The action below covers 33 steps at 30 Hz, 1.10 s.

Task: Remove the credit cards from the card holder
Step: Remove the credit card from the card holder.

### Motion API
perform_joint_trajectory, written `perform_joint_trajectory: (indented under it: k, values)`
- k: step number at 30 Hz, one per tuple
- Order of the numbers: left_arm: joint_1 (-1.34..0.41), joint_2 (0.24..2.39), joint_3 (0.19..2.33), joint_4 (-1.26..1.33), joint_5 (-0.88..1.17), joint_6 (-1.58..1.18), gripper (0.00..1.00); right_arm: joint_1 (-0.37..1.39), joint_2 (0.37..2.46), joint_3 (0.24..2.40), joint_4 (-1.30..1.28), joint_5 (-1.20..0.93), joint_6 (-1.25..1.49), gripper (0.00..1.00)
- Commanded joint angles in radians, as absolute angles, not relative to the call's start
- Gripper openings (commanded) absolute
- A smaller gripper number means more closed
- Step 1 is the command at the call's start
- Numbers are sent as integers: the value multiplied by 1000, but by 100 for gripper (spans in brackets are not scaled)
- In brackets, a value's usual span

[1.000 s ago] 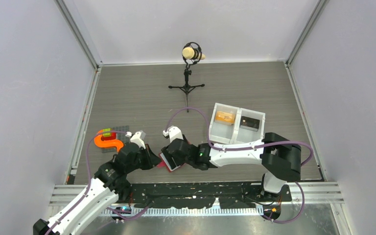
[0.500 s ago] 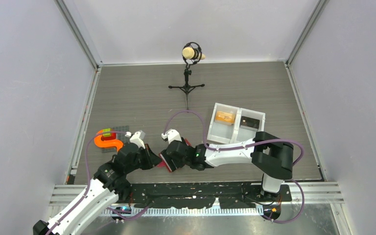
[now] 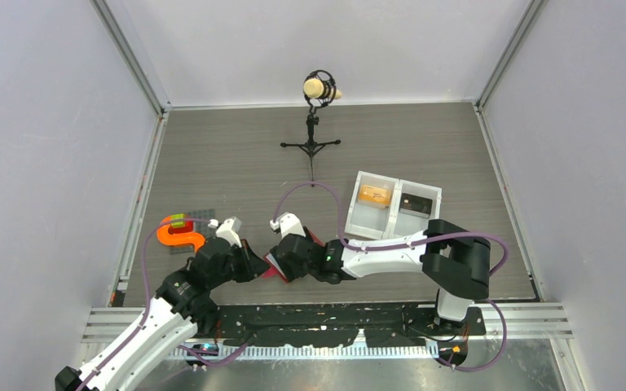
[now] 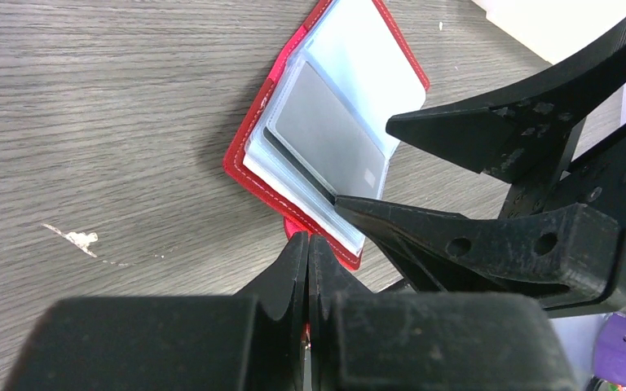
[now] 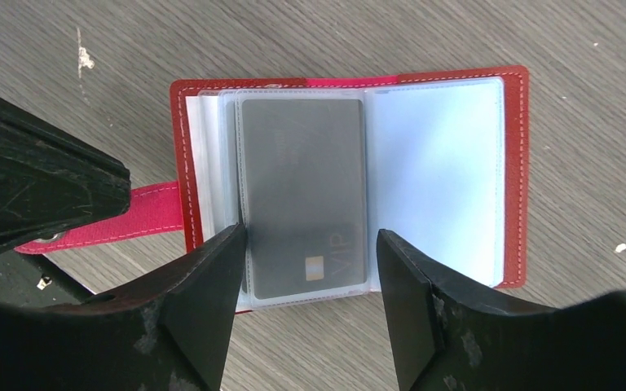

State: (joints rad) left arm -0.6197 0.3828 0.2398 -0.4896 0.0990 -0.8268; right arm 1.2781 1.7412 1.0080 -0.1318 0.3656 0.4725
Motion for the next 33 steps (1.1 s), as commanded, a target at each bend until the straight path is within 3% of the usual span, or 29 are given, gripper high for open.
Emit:
perform_joint_trajectory:
  k: [1, 15, 26, 27, 30, 33]
  values:
    - [-615, 372, 279, -478, 115, -822, 0, 1274, 1684, 1022, -141, 439, 472, 67]
    - [-615, 360, 269, -519, 88, -817, 0, 1269, 1618, 1020, -215, 535, 471, 66]
    - [-615, 396, 350, -661, -140, -854, 0, 1189, 1550, 995, -301, 547, 473, 66]
    - [-615, 406, 372, -679, -167, -854, 2, 1188, 1538, 995, -301, 545, 469, 66]
    - [-615, 439, 429, -732, -231, -849, 33, 1186, 1512, 991, -289, 525, 450, 65]
    - [-615, 459, 461, -717, -206, -819, 42, 1178, 1506, 984, -255, 459, 433, 62]
